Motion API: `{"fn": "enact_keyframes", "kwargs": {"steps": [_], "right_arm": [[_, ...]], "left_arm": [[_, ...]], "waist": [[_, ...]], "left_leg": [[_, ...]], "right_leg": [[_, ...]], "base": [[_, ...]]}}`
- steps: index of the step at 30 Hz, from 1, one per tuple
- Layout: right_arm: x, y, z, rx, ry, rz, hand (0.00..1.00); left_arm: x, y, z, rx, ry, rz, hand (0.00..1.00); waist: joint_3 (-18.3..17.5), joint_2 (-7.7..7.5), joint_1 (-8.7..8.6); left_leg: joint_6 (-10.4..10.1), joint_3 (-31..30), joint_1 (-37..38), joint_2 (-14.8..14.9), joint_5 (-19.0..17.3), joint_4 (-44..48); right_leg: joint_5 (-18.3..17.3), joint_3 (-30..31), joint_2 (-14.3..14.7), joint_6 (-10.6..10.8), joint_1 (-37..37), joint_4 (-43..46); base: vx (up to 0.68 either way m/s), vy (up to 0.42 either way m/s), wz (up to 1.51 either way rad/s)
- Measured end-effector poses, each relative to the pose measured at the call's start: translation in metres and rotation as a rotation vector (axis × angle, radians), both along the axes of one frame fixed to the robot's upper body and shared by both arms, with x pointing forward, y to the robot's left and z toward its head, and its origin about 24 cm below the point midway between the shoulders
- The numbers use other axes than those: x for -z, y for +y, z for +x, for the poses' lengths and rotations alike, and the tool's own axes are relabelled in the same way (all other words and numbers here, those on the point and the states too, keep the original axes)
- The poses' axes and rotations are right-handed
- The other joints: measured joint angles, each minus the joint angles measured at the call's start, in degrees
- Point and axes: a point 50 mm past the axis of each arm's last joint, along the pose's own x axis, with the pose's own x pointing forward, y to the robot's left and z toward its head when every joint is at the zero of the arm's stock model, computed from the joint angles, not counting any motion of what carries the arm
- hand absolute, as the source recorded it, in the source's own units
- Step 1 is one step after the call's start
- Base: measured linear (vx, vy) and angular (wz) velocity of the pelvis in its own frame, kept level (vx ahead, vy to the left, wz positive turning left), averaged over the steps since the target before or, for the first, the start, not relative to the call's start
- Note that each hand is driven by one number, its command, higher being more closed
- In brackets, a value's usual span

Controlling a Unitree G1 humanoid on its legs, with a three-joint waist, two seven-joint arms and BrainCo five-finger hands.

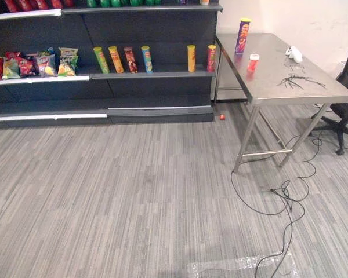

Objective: Put the gum and the chips on the shelf.

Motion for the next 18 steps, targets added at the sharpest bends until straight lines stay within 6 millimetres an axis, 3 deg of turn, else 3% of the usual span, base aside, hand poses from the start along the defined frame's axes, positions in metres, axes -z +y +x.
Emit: {"fn": "enact_keyframes", "kwargs": {"steps": [10,13,14,15,16,17,18], "right_arm": [[-0.001,0.0,0.002,-0.004,-0.019,-0.005,0.0],[-0.003,-0.002,0.016,-0.014,-0.061,-0.005,0.0],[-0.004,-0.002,0.027,-0.022,-0.091,-0.009,0.0],[-0.005,-0.001,0.031,-0.025,-0.102,-0.008,0.0],[-0.005,-0.001,0.036,-0.042,-0.113,-0.009,0.0],[-0.007,-0.004,0.04,-0.077,-0.121,-0.025,0.0],[-0.008,-0.006,0.04,-0.086,-0.124,-0.029,0.0]], "left_arm": [[-0.001,0.0,0.004,-0.035,-0.049,-0.03,0.0],[-0.001,-0.001,0.008,-0.139,-0.097,-0.11,0.0],[-0.002,0.0,0.018,-0.174,-0.139,-0.15,0.0],[-0.003,0.001,0.022,-0.181,-0.153,-0.159,0.0],[-0.004,0.001,0.028,-0.179,-0.173,-0.167,0.0],[-0.005,-0.001,0.031,-0.177,-0.195,-0.173,0.0],[-0.005,-0.001,0.032,-0.177,-0.198,-0.174,0.0]], "waist": [[0.9,-0.13,-0.13],[1.5,0.52,-0.19],[3.3,-0.07,-0.22],[4.0,-0.21,-0.28],[5.3,-0.22,-0.28],[6.4,0.81,0.03],[6.5,1.09,0.09]], "left_leg": [[0.4,-1.3,-0.8,-0.1,0.3,0.0],[0.3,-1.3,-3.1,0.1,0.7,0.7],[-0.1,-1.2,-4.8,0.2,0.4,2.1],[-0.4,-1.2,-5.7,0.3,-0.2,3.5],[-0.8,-1.3,-8.6,0.9,-3.3,9.3],[-1.6,-1.1,-12.3,3.1,-8.3,19.2],[-1.7,-1.0,-13.1,3.5,-9.0,21.4]], "right_leg": [[-0.2,-1.1,-0.2,0.3,-0.3,0.0],[-0.8,-1.2,-0.3,-0.5,-3.7,2.7],[-1.7,-1.2,-0.5,-0.7,-5.5,4.9],[-2.1,-1.4,-0.6,-1.0,-6.1,5.6],[-3.5,-1.5,-0.5,-1.6,-6.8,6.8],[-4.2,-1.7,0.6,-2.1,-6.3,7.1],[-4.4,-1.5,0.9,-2.3,-6.0,7.0]], "base": [[-0.03,0.0,0.06],[0.0,0.0,0.0],[0.0,0.0,0.0],[-0.04,-0.021,0.05],[-0.04,-0.034,-0.06],[-0.03,-0.041,-0.1],[0.0,-0.032,-0.08]]}}
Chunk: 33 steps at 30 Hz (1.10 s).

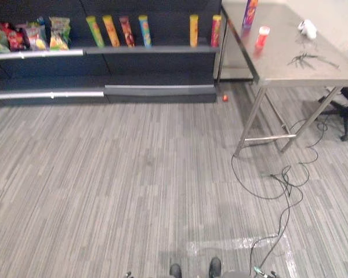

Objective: Put the gum and the chips on the shelf.

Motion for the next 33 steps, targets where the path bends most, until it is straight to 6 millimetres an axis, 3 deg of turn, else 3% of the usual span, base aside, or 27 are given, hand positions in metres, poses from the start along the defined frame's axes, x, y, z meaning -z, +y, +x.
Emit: {"fn": "enact_keyframes", "kwargs": {"steps": [1,2,4,7,9,11,12,13,14,15,16,18,19,21,22,24,25,27,29,30,31,32,33], "right_arm": [[-0.001,0.001,0.004,-0.027,-0.011,-0.006,0.0],[-0.002,0.001,0.007,-0.04,-0.019,-0.01,0.0],[-0.002,0.0,0.01,-0.058,-0.023,-0.017,0.0],[-0.004,-0.002,0.013,-0.071,-0.036,-0.028,0.0],[-0.004,-0.003,0.015,-0.073,-0.041,-0.03,0.0],[-0.006,-0.007,0.017,-0.076,-0.045,-0.04,0.0],[-0.006,-0.009,0.017,-0.077,-0.046,-0.045,0.0],[-0.006,-0.01,0.018,-0.077,-0.046,-0.045,0.0],[-0.006,-0.007,0.02,-0.077,-0.048,-0.036,0.0],[-0.005,0.003,0.027,-0.084,-0.067,-0.007,0.0],[-0.004,0.015,0.03,-0.086,-0.08,0.027,0.0],[-0.003,0.031,0.034,-0.078,-0.103,0.083,0.0],[-0.003,0.027,0.034,-0.052,-0.109,0.083,0.0],[-0.004,0.023,0.033,-0.025,-0.113,0.076,0.0],[-0.005,0.023,0.035,-0.025,-0.123,0.075,0.0],[-0.006,0.024,0.04,-0.035,-0.14,0.076,0.0],[-0.007,0.023,0.042,-0.038,-0.155,0.073,0.0],[-0.009,0.022,0.047,-0.04,-0.178,0.071,0.0],[-0.012,0.019,0.054,-0.014,-0.206,0.072,0.0],[-0.013,0.018,0.056,-0.009,-0.215,0.069,0.0],[-0.014,0.017,0.057,0.011,-0.226,0.072,0.0],[-0.015,0.015,0.057,0.035,-0.234,0.071,0.0],[-0.015,0.014,0.056,0.047,-0.236,0.069,0.0]], "left_arm": [[-0.001,0.0,0.003,-0.001,-0.013,0.0,0.0],[-0.002,0.0,0.007,-0.018,-0.033,-0.014,0.0],[-0.002,0.0,0.007,-0.034,-0.037,-0.022,0.0],[-0.001,-0.002,0.006,-0.1,-0.051,-0.055,0.0],[-0.001,-0.003,0.006,-0.114,-0.054,-0.06,0.0],[0.001,-0.01,0.003,-0.149,-0.053,-0.079,0.0],[0.001,-0.01,0.003,-0.151,-0.053,-0.081,0.0],[0.001,-0.011,0.0,-0.168,-0.049,-0.085,0.0],[0.002,-0.009,-0.004,-0.175,-0.041,-0.082,0.0],[0.001,-0.003,-0.006,-0.169,-0.034,-0.06,0.0],[0.0,0.003,-0.006,-0.171,-0.034,-0.044,0.0],[-0.002,0.007,-0.001,-0.128,-0.034,-0.022,0.0],[-0.001,0.007,-0.002,-0.113,-0.023,-0.017,0.0],[0.0,0.008,-0.007,-0.073,0.004,-0.006,0.0],[-0.001,0.01,-0.007,-0.04,0.012,0.007,0.0],[-0.002,0.012,-0.005,-0.008,0.014,0.02,0.0],[-0.001,0.012,-0.005,0.008,0.021,0.025,0.0],[-0.001,0.011,-0.006,0.027,0.029,0.029,0.0],[0.0,0.006,-0.006,0.017,0.032,0.013,0.0],[0.0,0.004,-0.004,0.019,0.027,0.01,0.0],[0.0,0.003,-0.003,0.038,0.032,0.014,0.0],[0.0,0.004,-0.002,0.027,0.028,0.013,0.0],[0.0,0.003,-0.001,0.021,0.025,0.01,0.0]], "waist": [[0.6,0.21,-0.07],[1.6,-0.02,0.09],[1.9,-0.05,0.29],[2.0,0.11,0.89],[2.0,0.23,1.43],[2.2,1.35,1.96],[2.3,1.79,2.54],[2.3,1.98,3.2],[2.0,1.69,3.34],[1.3,-1.03,3.77],[0.4,-2.82,3.57],[-0.1,-3.58,3.01],[-0.1,-3.61,2.95],[0.0,-3.55,2.65],[0.3,-3.33,2.11],[0.5,-3.89,1.97],[0.6,-3.83,1.88],[0.8,-3.57,1.43],[1.8,-2.26,1.0],[2.0,-1.83,0.87],[2.2,-1.3,0.3],[2.5,-1.22,-0.32],[2.6,-1.13,-0.36]], "left_leg": [[-0.5,0.2,-3.6,1.1,-0.6,9.5],[-1.8,-0.1,-8.4,2.1,1.3,20.6],[-1.3,-0.3,-10.5,2.2,0.1,24.4],[-0.6,-0.2,-14.5,0.5,0.7,14.3],[-0.7,-0.6,-15.7,0.2,5.1,3.1],[-2.3,-3.7,-16.0,1.2,11.3,-10.8],[-2.3,-4.0,-16.1,2.0,11.5,-12.2],[-2.4,-3.3,-15.9,3.2,15.2,-11.7],[-1.9,-3.0,-15.7,2.5,17.5,-10.5],[-0.6,-1.9,-16.0,0.2,18.3,-7.9],[0.5,-0.9,-16.6,-1.3,16.5,-6.8],[2.9,0.4,-15.4,-2.7,14.4,-5.8],[4.2,1.4,-12.4,-3.1,13.0,-5.8],[5.1,1.7,-6.3,-3.6,9.3,-6.1],[6.0,1.8,-2.7,-3.8,7.3,-6.4],[6.6,1.6,1.7,-4.1,5.7,-7.1],[6.8,1.4,5.0,-4.1,4.8,-8.3],[6.9,1.2,9.1,-3.7,2.9,-9.7],[6.8,1.0,13.7,-2.1,-0.1,-10.2],[6.6,0.8,14.6,-1.6,-0.9,-10.1],[5.9,-0.1,16.1,-0.5,-2.2,-10.1],[5.4,-1.4,17.4,0.3,-3.5,-10.2],[4.9,-2.0,18.2,0.7,-4.2,-10.3]], "right_leg": [[-0.3,-0.1,0.5,-0.5,1.1,-0.2],[-1.0,0.4,0.4,-0.6,3.1,0.0],[-1.7,1.0,0.2,-0.6,4.2,0.1],[-2.8,2.1,-2.7,0.7,4.8,-0.3],[-3.4,2.5,-4.2,1.7,5.2,-1.3],[-5.2,2.9,-4.6,3.8,7.1,-2.0],[-5.7,3.4,-4.5,4.4,7.7,-1.9],[-7.3,4.9,-5.0,5.7,9.0,-1.7],[-8.2,5.3,-6.1,5.9,9.4,-1.4],[-9.7,6.5,-9.0,5.6,9.2,0.3],[-9.4,7.8,-10.5,5.1,7.6,2.6],[-6.3,11.7,-12.3,6.5,2.6,13.4],[-3.1,13.8,-12.8,6.7,-0.2,22.1],[7.4,15.0,-13.6,8.6,-4.2,36.4],[10.1,14.8,-14.1,9.4,-7.4,46.4],[7.8,13.9,-13.7,8.6,-11.7,55.9],[4.1,11.3,-13.1,7.8,-14.2,58.9],[-1.2,6.3,-12.3,5.5,-17.9,57.4],[-3.6,-0.3,-10.1,3.7,-20.2,45.3],[-3.5,-1.5,-9.4,3.7,-20.4,41.1],[-2.7,-3.0,-8.0,4.3,-20.5,30.5],[-0.6,-3.4,-7.6,5.1,-20.6,20.0],[1.1,-3.3,-7.7,5.3,-20.6,15.6]], "base": [[0.05,-0.032,-0.03],[0.09,-0.011,-0.05],[0.12,0.05,-0.1],[0.18,0.137,-0.16],[0.29,0.21,-0.07],[0.41,0.28,-0.05],[0.46,0.319,-0.38],[0.41,0.287,-0.4],[0.5,0.346,-0.55],[0.51,0.28,-0.37],[0.5,0.243,-0.26],[0.5,0.224,-0.13],[0.68,0.329,-0.29],[0.58,0.264,-0.16],[0.36,0.148,0.06],[0.38,0.108,0.09],[0.58,0.061,0.12],[0.56,-0.002,0.11],[0.46,-0.084,0.05],[0.48,-0.126,0.21],[0.51,-0.167,0.48],[0.53,-0.192,0.6],[0.56,-0.235,0.65]]}}
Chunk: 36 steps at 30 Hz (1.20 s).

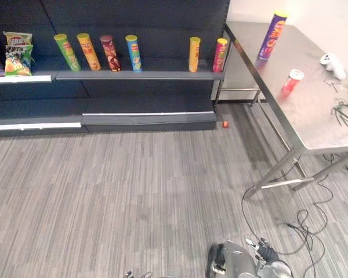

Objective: Put the gum and the chips on the shelf.

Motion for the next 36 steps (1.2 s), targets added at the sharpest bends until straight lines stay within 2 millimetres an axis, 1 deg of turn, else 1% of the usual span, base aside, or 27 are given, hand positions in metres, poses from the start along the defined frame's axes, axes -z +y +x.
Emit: {"fn": "enact_keyframes", "kwargs": {"steps": [2,3,4,5,6,8,9,10,12,13,15,16,18,19,20,21,22,23,24,25,26,27,28,29,31,33,36], "right_arm": [[0.0,-0.003,-0.004,0.026,0.0,-0.001,0.0],[0.001,-0.002,-0.006,0.033,0.004,0.002,0.0],[-0.001,-0.005,-0.004,0.031,-0.004,-0.006,0.0],[-0.002,-0.007,-0.003,0.033,-0.008,-0.013,0.0],[-0.003,-0.011,-0.002,0.042,-0.016,-0.02,0.0],[-0.003,-0.014,-0.003,0.054,-0.013,-0.024,0.0],[-0.003,-0.014,-0.004,0.058,-0.007,-0.023,0.0],[-0.002,-0.014,-0.006,0.054,0.007,-0.023,0.0],[0.001,-0.013,-0.01,0.043,0.033,-0.021,0.0],[0.003,-0.01,-0.014,0.038,0.051,-0.012,0.0],[0.005,-0.007,-0.019,0.036,0.067,-0.004,0.0],[0.006,-0.004,-0.018,0.034,0.069,0.007,0.0],[0.006,-0.001,-0.018,0.031,0.067,0.013,0.0],[0.007,0.002,-0.019,0.032,0.073,0.021,0.0],[0.008,0.004,-0.021,0.035,0.079,0.025,0.0],[0.008,0.004,-0.023,0.035,0.082,0.025,0.0],[0.009,0.003,-0.028,0.039,0.092,0.017,0.0],[0.01,0.007,-0.033,0.038,0.108,0.022,0.0],[0.012,0.014,-0.035,0.025,0.115,0.037,0.0],[0.012,0.019,-0.033,0.009,0.107,0.049,0.0],[0.012,0.022,-0.033,0.013,0.109,0.057,0.0],[0.015,0.027,-0.038,0.023,0.128,0.073,0.0],[0.018,0.033,-0.044,0.035,0.154,0.094,0.0],[0.018,0.034,-0.044,0.041,0.16,0.1,0.0],[0.019,0.03,-0.046,0.065,0.167,0.097,0.0],[0.017,0.018,-0.044,0.067,0.166,0.067,0.0],[0.015,0.013,-0.037,0.065,0.152,0.045,0.0]], "left_arm": [[0.0,-0.001,-0.001,-0.018,-0.001,-0.001,0.0],[0.0,0.001,-0.003,-0.025,0.002,0.002,0.0],[0.002,-0.005,-0.004,-0.032,0.007,-0.014,0.0],[0.002,-0.008,-0.003,-0.029,0.008,-0.021,0.0],[0.003,-0.013,-0.001,-0.025,0.001,-0.032,0.0],[0.003,-0.018,-0.002,-0.021,0.006,-0.04,0.0],[0.003,-0.018,-0.002,-0.018,0.006,-0.041,0.0],[0.003,-0.017,0.0,-0.016,0.0,-0.044,0.0],[0.003,-0.015,0.0,-0.035,-0.006,-0.046,0.0],[0.003,-0.014,-0.001,-0.068,-0.007,-0.05,0.0],[0.001,-0.011,0.003,-0.083,-0.034,-0.043,0.0],[0.0,-0.011,0.005,-0.1,-0.045,-0.045,0.0],[0.0,-0.012,0.006,-0.154,-0.066,-0.058,0.0],[0.0,-0.011,0.003,-0.178,-0.065,-0.058,0.0],[0.001,-0.011,-0.002,-0.202,-0.055,-0.05,0.0],[0.001,-0.012,-0.004,-0.227,-0.051,-0.053,0.0],[0.002,-0.012,-0.008,-0.261,-0.044,-0.059,0.0],[0.002,-0.008,-0.016,-0.28,-0.03,-0.047,0.0],[0.001,-0.003,-0.018,-0.285,-0.03,-0.029,0.0],[0.0,0.001,-0.018,-0.292,-0.029,-0.013,0.0],[0.0,0.003,-0.021,-0.305,-0.02,-0.008,0.0],[0.001,0.007,-0.027,-0.325,0.0,-0.003,0.0],[0.001,0.011,-0.031,-0.346,0.012,0.005,0.0],[0.0,0.013,-0.03,-0.342,0.013,0.011,0.0],[0.002,0.012,-0.031,-0.273,0.05,0.024,0.0],[0.002,0.009,-0.026,-0.18,0.064,0.047,0.0],[0.001,0.008,-0.021,-0.098,0.068,0.066,0.0]], "waist": [[0.1,-0.09,0.08],[0.1,-0.5,0.2],[0.0,0.39,0.21],[-0.3,0.99,0.18],[-0.4,2.03,0.27],[-1.0,3.5,0.44],[-1.1,4.04,0.08],[-1.0,4.38,-0.04],[-0.9,4.23,0.58],[-0.7,3.78,1.07],[-0.2,2.84,1.95],[-0.2,2.92,2.18],[-0.1,2.65,3.3],[-0.3,1.74,3.8],[-0.3,1.06,4.03],[-0.4,1.08,4.02],[-0.9,1.36,3.84],[-2.5,0.57,3.92],[-3.1,-1.04,3.8],[-3.9,-2.51,4.03],[-4.0,-2.64,4.22],[-4.7,-3.71,3.9],[-5.9,-5.23,3.84],[-6.4,-5.53,3.89],[-8.0,-4.65,3.88],[-8.1,-3.18,3.75],[-7.7,-2.0,1.66]], "left_leg": [[-0.9,-1.5,4.3,1.6,-3.0,-0.8],[-1.0,-1.8,5.8,1.7,-3.4,-0.7],[-1.9,-1.8,7.4,3.6,-3.1,0.5],[-3.4,-2.0,7.3,4.5,-2.1,1.6],[-4.3,-3.2,6.9,6.0,0.7,3.6],[-6.6,-5.4,4.9,7.9,6.4,9.6],[-7.6,-7.3,0.3,8.6,12.0,19.4],[-11.0,-9.4,-6.3,8.9,18.2,31.8],[-12.6,-8.2,-13.1,9.2,16.5,46.9],[-12.1,-5.9,-17.0,8.8,13.2,53.4],[-10.8,-2.6,-21.9,7.4,7.6,56.3],[-9.6,0.1,-25.7,7.0,4.2,54.4],[-7.2,3.9,-29.5,7.3,1.2,46.1],[-6.3,5.0,-31.0,7.2,0.9,38.7],[-5.6,4.3,-31.2,7.0,1.8,29.4],[-5.3,2.7,-31.0,7.0,3.2,24.2],[-5.8,-0.5,-30.8,7.3,8.3,17.3],[-6.6,0.6,-30.0,5.8,12.3,16.9],[-6.8,1.9,-30.1,5.0,11.0,17.3],[-6.8,2.8,-31.0,5.0,7.7,20.3],[-7.3,3.1,-31.2,5.0,5.8,22.4],[-6.9,4.2,-30.7,4.6,4.0,23.8],[-6.0,6.3,-29.0,3.8,3.5,23.6],[-5.9,6.3,-28.3,3.4,3.5,23.7],[-5.8,4.0,-26.5,2.1,3.5,22.1],[-4.6,7.3,-21.1,1.6,4.2,15.9],[-3.4,12.6,-14.7,1.4,4.9,10.3]], "right_leg": [[2.9,2.3,-0.4,0.7,0.4,-10.4],[4.5,2.8,-0.9,0.9,0.5,-10.1],[8.7,2.2,-0.5,0.3,0.1,-5.0],[8.2,2.1,-0.2,-0.5,-0.8,-1.6],[3.8,1.6,0.5,-3.5,-1.9,3.5],[-0.1,0.4,2.4,-5.5,-0.7,6.5],[-2.0,-0.5,3.7,-5.7,1.8,5.2],[-3.0,-1.1,4.7,-6.0,5.4,2.2],[-3.4,-0.9,6.0,-6.4,11.0,-1.6],[-3.4,-0.8,6.5,-6.5,16.3,-4.6],[-3.4,-0.8,6.4,-6.5,22.7,-8.1],[-3.4,-0.7,6.2,-6.4,25.9,-10.0],[-3.6,-0.1,5.2,-6.0,28.7,-11.3],[-4.9,0.8,3.8,-4.0,30.1,-11.6],[-7.2,1.4,2.1,-1.4,31.8,-11.6],[-8.2,1.7,1.5,-0.3,32.3,-11.6],[-10.2,2.6,0.5,1.5,33.2,-11.0],[-11.4,4.4,-1.6,2.3,33.2,-10.2],[-11.4,5.3,-2.6,2.1,32.9,-10.2],[-9.5,7.5,-3.0,0.4,31.6,-9.3],[-8.5,9.1,-3.2,0.4,31.0,-8.9],[-7.3,11.1,-3.8,0.4,31.1,-8.3],[-5.7,12.8,-5.0,0.5,30.9,-7.9],[-4.6,13.7,-5.4,0.1,30.6,-7.6],[0.2,18.4,-6.2,0.1,26.4,-4.2],[4.6,18.6,-7.4,-1.1,20.2,4.0],[4.3,3.3,-11.2,-3.5,15.1,15.0]], "base": [[0.67,-0.296,0.56],[0.78,-0.335,0.44],[0.66,-0.297,0.29],[0.56,-0.271,0.22],[0.7,-0.389,0.07],[0.77,-0.398,-0.04],[0.68,-0.254,0.09],[0.65,-0.213,0.1],[0.55,-0.131,0.01],[0.59,-0.117,-0.02],[0.55,-0.057,0.05],[0.51,0.036,-0.02],[0.39,0.114,-0.28],[0.37,0.205,-0.48],[0.37,0.241,-0.43],[0.34,0.313,-0.37],[0.42,0.475,-0.4],[0.43,0.462,-0.36],[0.39,0.359,-0.49],[0.29,0.247,-0.46],[0.33,0.336,-0.54],[0.39,0.391,-0.49],[0.35,0.315,-0.47],[0.35,0.261,-0.72],[0.28,0.204,-1.12],[0.22,0.179,-1.1],[0.12,0.051,-0.84]]}}
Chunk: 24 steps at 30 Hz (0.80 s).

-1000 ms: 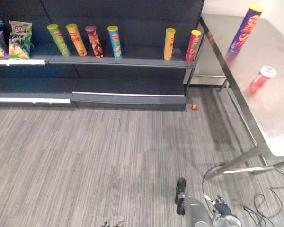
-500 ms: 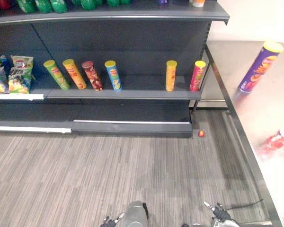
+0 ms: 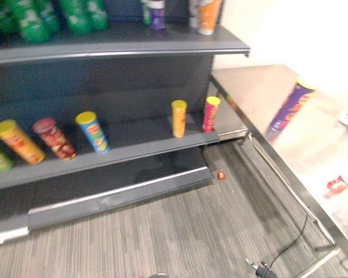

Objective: Put the gum and the chips on the shelf.

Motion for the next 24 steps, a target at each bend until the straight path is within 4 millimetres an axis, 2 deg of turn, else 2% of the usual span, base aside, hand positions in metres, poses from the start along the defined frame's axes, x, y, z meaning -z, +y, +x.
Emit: {"fn": "enact_keyframes", "kwargs": {"steps": [2,4,5,6,7,8,9,10,11,13,14,19,20,21,22,23,24], "right_arm": [[-0.001,-0.003,0.001,-0.011,0.001,-0.016,0.0],[-0.002,-0.007,0.004,-0.017,-0.005,-0.027,0.0],[-0.002,-0.01,0.004,-0.017,-0.003,-0.037,0.0],[-0.002,-0.012,0.003,-0.014,-0.002,-0.043,0.0],[-0.003,-0.018,0.002,0.0,-0.006,-0.057,0.0],[-0.004,-0.02,0.005,-0.012,-0.011,-0.065,0.0],[-0.004,-0.018,0.003,-0.015,-0.004,-0.057,0.0],[-0.002,-0.015,-0.002,-0.008,0.01,-0.049,0.0],[-0.002,-0.018,-0.002,0.005,0.01,-0.054,0.0],[-0.003,-0.027,-0.006,0.01,0.025,-0.072,0.0],[-0.001,-0.029,-0.015,0.031,0.049,-0.071,0.0],[0.002,-0.027,-0.035,0.055,0.099,-0.06,0.0],[0.002,-0.025,-0.035,0.057,0.099,-0.057,0.0],[0.002,-0.026,-0.037,0.056,0.102,-0.057,0.0],[0.002,-0.026,-0.038,0.055,0.103,-0.06,0.0],[0.003,-0.024,-0.041,0.055,0.114,-0.054,0.0],[0.003,-0.024,-0.041,0.049,0.114,-0.056,0.0]], "left_arm": [[0.001,-0.003,0.001,0.026,0.003,-0.006,0.0],[0.001,-0.006,0.005,0.062,0.002,-0.01,0.0],[0.001,-0.008,0.01,0.102,-0.002,-0.01,0.0],[0.001,-0.009,0.011,0.114,-0.003,-0.014,0.0],[0.001,-0.01,0.012,0.128,-0.003,-0.016,0.0],[0.001,-0.01,0.014,0.146,-0.004,-0.014,0.0],[0.0,-0.006,0.012,0.15,0.001,-0.009,0.0],[0.0,-0.006,0.014,0.159,0.0,-0.01,0.0],[0.0,-0.007,0.017,0.188,-0.004,-0.011,0.0],[0.001,-0.013,0.019,0.21,-0.01,-0.027,0.0],[0.001,-0.013,0.019,0.209,-0.01,-0.029,0.0],[0.001,-0.013,0.016,0.191,-0.01,-0.033,0.0],[0.001,-0.011,0.015,0.18,-0.01,-0.03,0.0],[0.001,-0.01,0.013,0.178,-0.005,-0.027,0.0],[0.001,-0.011,0.008,0.165,0.006,-0.032,0.0],[0.001,-0.005,0.002,0.137,0.015,-0.023,0.0],[0.0,-0.005,0.003,0.115,0.003,-0.02,0.0]], "waist": [[-0.4,0.54,0.89],[-0.2,1.45,1.03],[0.4,1.3,1.38],[0.8,1.62,1.32],[1.5,2.25,0.84],[1.6,2.3,0.39],[1.6,1.28,0.29],[1.7,0.56,0.16],[2.3,1.66,-0.32],[3.1,2.29,-1.52],[3.2,2.46,-1.44],[2.8,2.76,-1.41],[2.7,2.61,-1.44],[2.5,2.68,-1.45],[2.1,3.18,-1.43],[1.9,2.4,-1.21],[1.7,2.18,-1.24]], "left_leg": [[0.0,2.2,3.0,-0.2,0.0,-1.5],[0.0,4.8,5.3,0.5,0.0,-5.5],[0.1,6.8,7.4,0.7,0.1,-7.6],[-0.1,7.6,8.5,0.8,0.3,-8.4],[0.0,8.6,10.0,1.4,0.5,-9.3],[0.0,10.5,11.4,2.0,0.5,-9.9],[-0.1,11.3,11.8,1.5,0.5,-10.2],[-0.5,11.9,13.4,0.9,0.5,-11.9],[-1.5,11.9,14.1,1.0,1.1,-14.0],[-3.3,12.3,15.8,1.0,2.2,-16.9],[-3.9,12.5,16.3,1.0,2.5,-17.6],[-4.8,12.4,16.6,2.2,1.6,-17.4],[-4.9,12.5,15.7,2.7,0.7,-16.2],[-5.9,12.8,14.5,4.2,-1.8,-13.0],[-7.0,13.3,13.5,5.9,-2.7,-9.3],[-8.3,12.4,9.5,8.3,-3.5,2.4],[-7.9,10.7,6.0,10.1,-2.5,10.9]], "right_leg": [[-0.3,-8.7,-2.2,-1.2,0.2,-0.7],[-1.2,-14.6,-2.0,-1.6,-0.5,-2.4],[-1.2,-16.7,-2.0,-1.4,-1.4,-1.9],[-1.2,-17.0,-2.1,-1.4,-2.0,-0.8],[-2.6,-17.3,-2.4,-1.0,-3.6,1.1],[-5.4,-18.0,0.5,1.4,-3.3,-4.1],[-3.4,-18.5,1.8,1.4,-2.7,-8.0],[-5.2,-20.1,3.2,1.1,-0.5,-12.6],[-5.2,-20.4,4.8,1.1,-0.2,-14.8],[-5.2,-20.6,5.8,1.1,-0.1,-15.6],[-5.2,-20.5,6.2,1.0,0.4,-16.0],[-4.6,-21.1,7.8,1.7,2.3,-19.8],[-4.6,-21.0,8.3,1.8,2.0,-20.1],[-5.2,-20.8,9.2,1.4,1.9,-20.6],[-5.3,-20.4,10.4,1.3,2.2,-21.6],[-5.2,-19.4,11.1,1.3,2.9,-23.2],[-4.4,-18.6,11.8,0.6,3.7,-24.6]], "base": [[0.12,-0.006,-1.28],[0.11,-0.101,-1.59],[0.09,-0.122,-1.57],[0.06,-0.143,-1.32],[0.04,-0.156,-1.05],[0.05,-0.203,-0.97],[0.06,-0.272,-1.01],[0.04,-0.205,-0.84],[0.05,-0.197,-0.71],[0.01,-0.089,-0.23],[-0.02,-0.059,-0.05],[-0.04,-0.024,0.01],[0.0,-0.034,-0.11],[0.03,-0.065,-0.19],[0.12,-0.037,-0.34],[0.16,-0.099,-0.41],[0.17,-0.108,-0.42]]}}
